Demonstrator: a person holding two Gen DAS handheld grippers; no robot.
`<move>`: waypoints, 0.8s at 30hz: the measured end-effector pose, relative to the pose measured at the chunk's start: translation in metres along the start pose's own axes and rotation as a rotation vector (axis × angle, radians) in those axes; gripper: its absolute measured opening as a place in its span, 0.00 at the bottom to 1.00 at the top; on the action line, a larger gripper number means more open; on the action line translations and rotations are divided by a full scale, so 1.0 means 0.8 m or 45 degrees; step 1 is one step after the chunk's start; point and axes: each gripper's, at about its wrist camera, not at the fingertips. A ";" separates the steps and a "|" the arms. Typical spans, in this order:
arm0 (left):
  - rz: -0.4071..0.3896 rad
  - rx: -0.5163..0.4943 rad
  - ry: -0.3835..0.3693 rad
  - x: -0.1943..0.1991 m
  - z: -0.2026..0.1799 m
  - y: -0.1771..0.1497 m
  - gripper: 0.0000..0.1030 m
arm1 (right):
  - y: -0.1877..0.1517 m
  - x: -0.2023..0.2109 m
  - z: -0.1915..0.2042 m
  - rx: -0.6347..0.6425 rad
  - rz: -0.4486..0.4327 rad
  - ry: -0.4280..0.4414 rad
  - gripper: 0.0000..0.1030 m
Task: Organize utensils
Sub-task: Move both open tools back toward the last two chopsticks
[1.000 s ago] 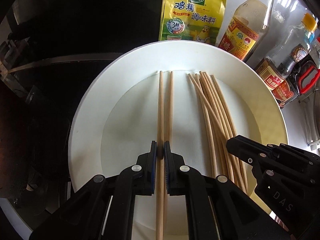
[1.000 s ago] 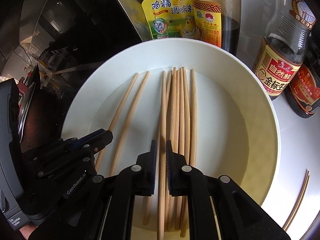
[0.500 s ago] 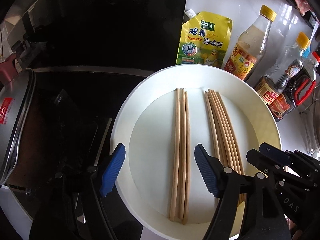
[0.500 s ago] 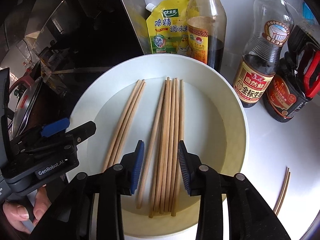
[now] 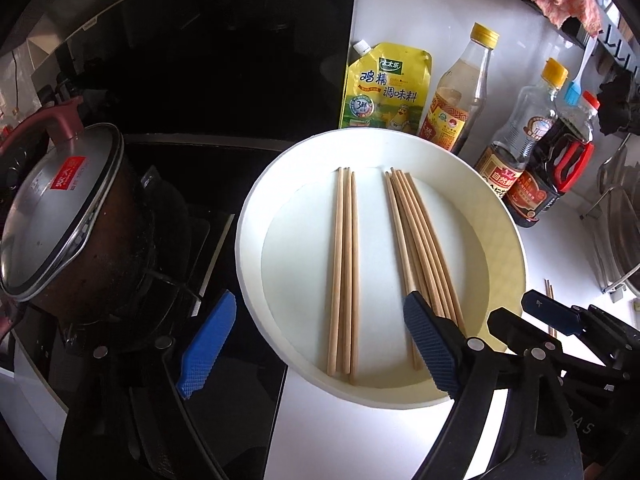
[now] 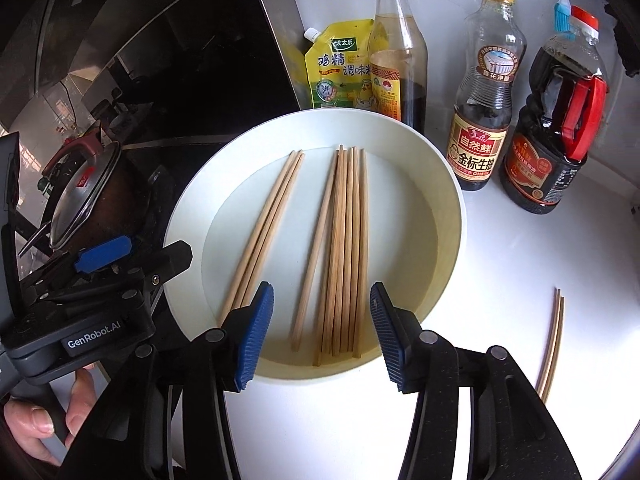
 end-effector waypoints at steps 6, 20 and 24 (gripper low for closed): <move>0.005 0.006 -0.003 0.020 -0.014 -0.019 0.84 | -0.023 0.018 -0.009 0.001 0.002 -0.001 0.51; 0.046 -0.066 -0.022 0.033 -0.083 -0.054 0.84 | -0.074 0.067 -0.088 -0.121 -0.019 -0.050 0.51; 0.048 -0.099 -0.053 0.034 -0.106 -0.060 0.84 | -0.089 0.081 -0.123 -0.182 -0.035 -0.104 0.52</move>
Point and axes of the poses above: each gripper's, at about its wrist camera, not at the fingertips, and x roughly against the way its jaws point, z to its left, y to its top, and after that the axes turned 1 degree about -x, right-handed
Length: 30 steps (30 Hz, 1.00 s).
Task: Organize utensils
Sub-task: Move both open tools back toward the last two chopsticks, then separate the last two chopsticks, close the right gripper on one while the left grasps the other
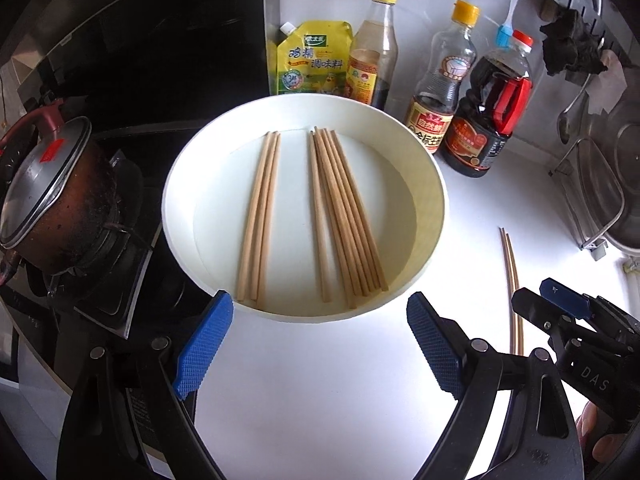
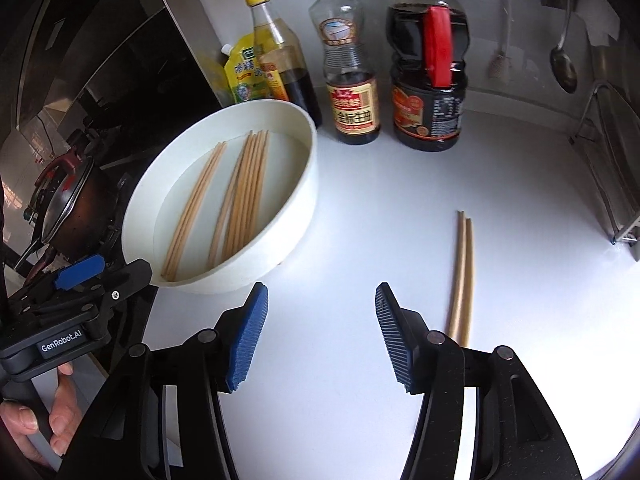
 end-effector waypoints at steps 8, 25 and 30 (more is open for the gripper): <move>-0.030 -0.052 -0.100 0.002 -0.052 -0.011 0.85 | -0.035 -0.001 -0.082 -0.108 -0.003 -0.168 0.53; 0.004 -0.147 -0.129 -0.018 -0.123 -0.050 0.85 | -0.095 -0.058 -0.149 -0.152 0.055 -0.264 0.52; 0.002 -0.161 -0.134 -0.026 -0.140 -0.052 0.85 | -0.096 -0.064 -0.144 -0.077 0.031 -0.295 0.52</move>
Point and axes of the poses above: each gripper's, at about its wrist camera, not at the fingertips, and x roughly against the way its jaws point, z to its left, y to its top, and after that the axes turned 1 degree about -x, right-handed
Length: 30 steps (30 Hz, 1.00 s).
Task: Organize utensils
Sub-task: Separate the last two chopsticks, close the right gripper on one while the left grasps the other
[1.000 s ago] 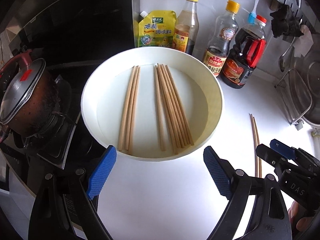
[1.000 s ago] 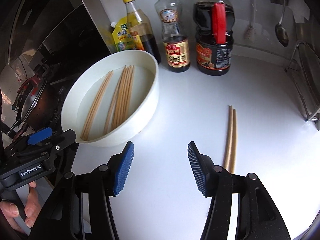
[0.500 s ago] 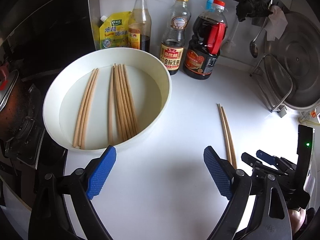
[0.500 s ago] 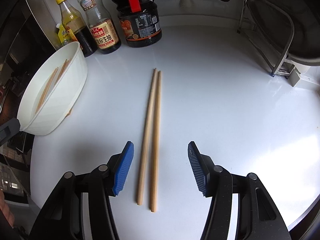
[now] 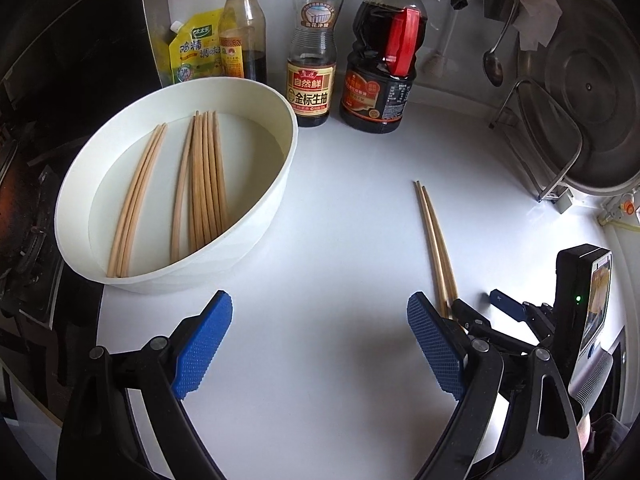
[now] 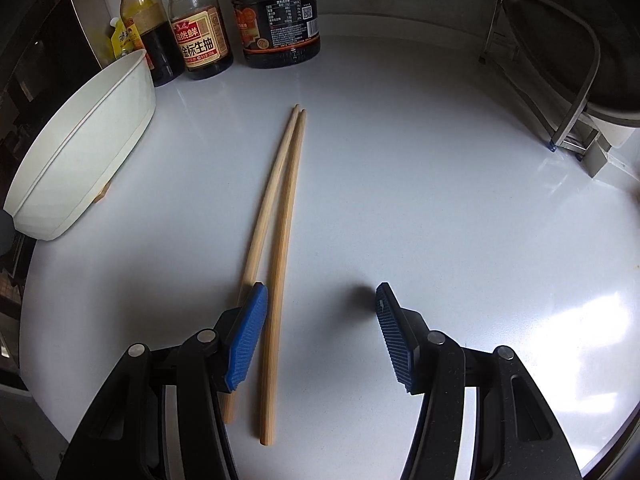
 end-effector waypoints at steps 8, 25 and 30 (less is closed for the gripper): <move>0.012 -0.016 -0.007 -0.017 -0.028 0.001 0.85 | 0.004 -0.006 -0.009 0.068 -0.037 -0.018 0.52; 0.059 -0.059 -0.009 -0.082 -0.100 -0.005 0.85 | 0.010 -0.007 -0.080 0.108 -0.060 0.004 0.52; 0.068 -0.093 0.030 -0.105 -0.110 -0.007 0.85 | 0.011 -0.006 -0.090 0.126 -0.055 0.034 0.52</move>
Point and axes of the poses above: each gripper's, at about its wrist camera, not at the fingertips, and x roughly against the way its jaws point, z to its left, y to its top, and after that the axes turned 1 degree about -x, right-handed
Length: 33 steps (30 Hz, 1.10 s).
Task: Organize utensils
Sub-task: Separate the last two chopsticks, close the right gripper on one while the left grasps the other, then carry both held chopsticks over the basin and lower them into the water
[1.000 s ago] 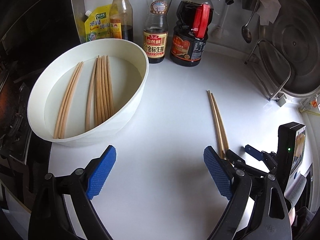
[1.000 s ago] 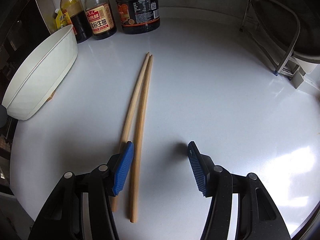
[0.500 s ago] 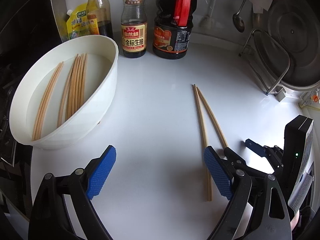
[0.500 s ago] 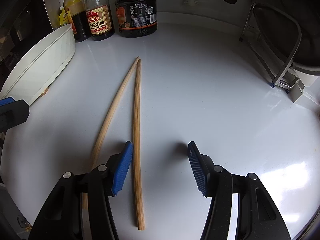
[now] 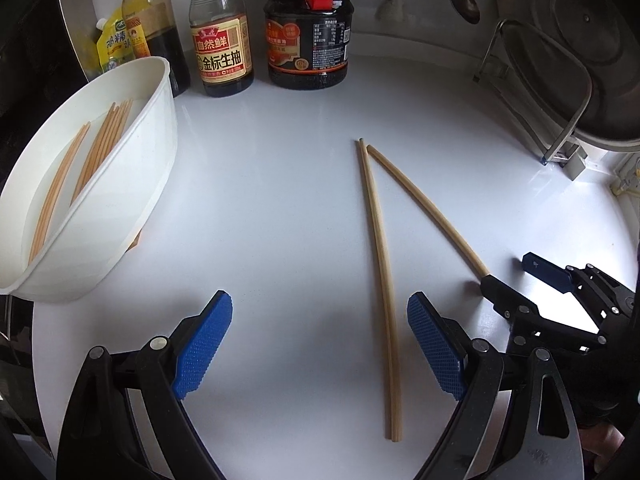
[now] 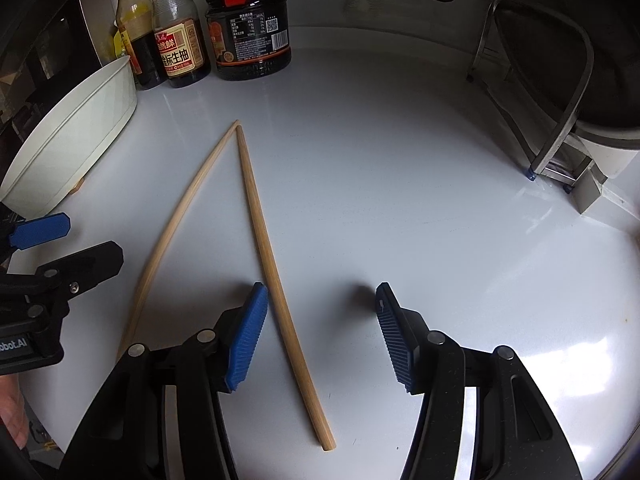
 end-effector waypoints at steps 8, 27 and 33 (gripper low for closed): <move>0.034 -0.035 0.031 -0.023 -0.007 -0.005 0.85 | -0.004 0.002 -0.006 0.040 -0.008 0.018 0.54; 0.004 -0.127 -0.025 -0.020 -0.030 -0.012 0.07 | -0.004 0.003 0.013 0.101 -0.019 0.024 0.14; 0.055 -0.089 -0.082 -0.017 -0.020 -0.006 0.07 | -0.002 0.004 0.014 0.024 0.008 0.056 0.06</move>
Point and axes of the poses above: each gripper's, at about its wrist camera, not at the fingertips, and x roughly against the way its jaws point, z to its left, y to its top, and after that the axes turned 1 degree about -x, right-handed
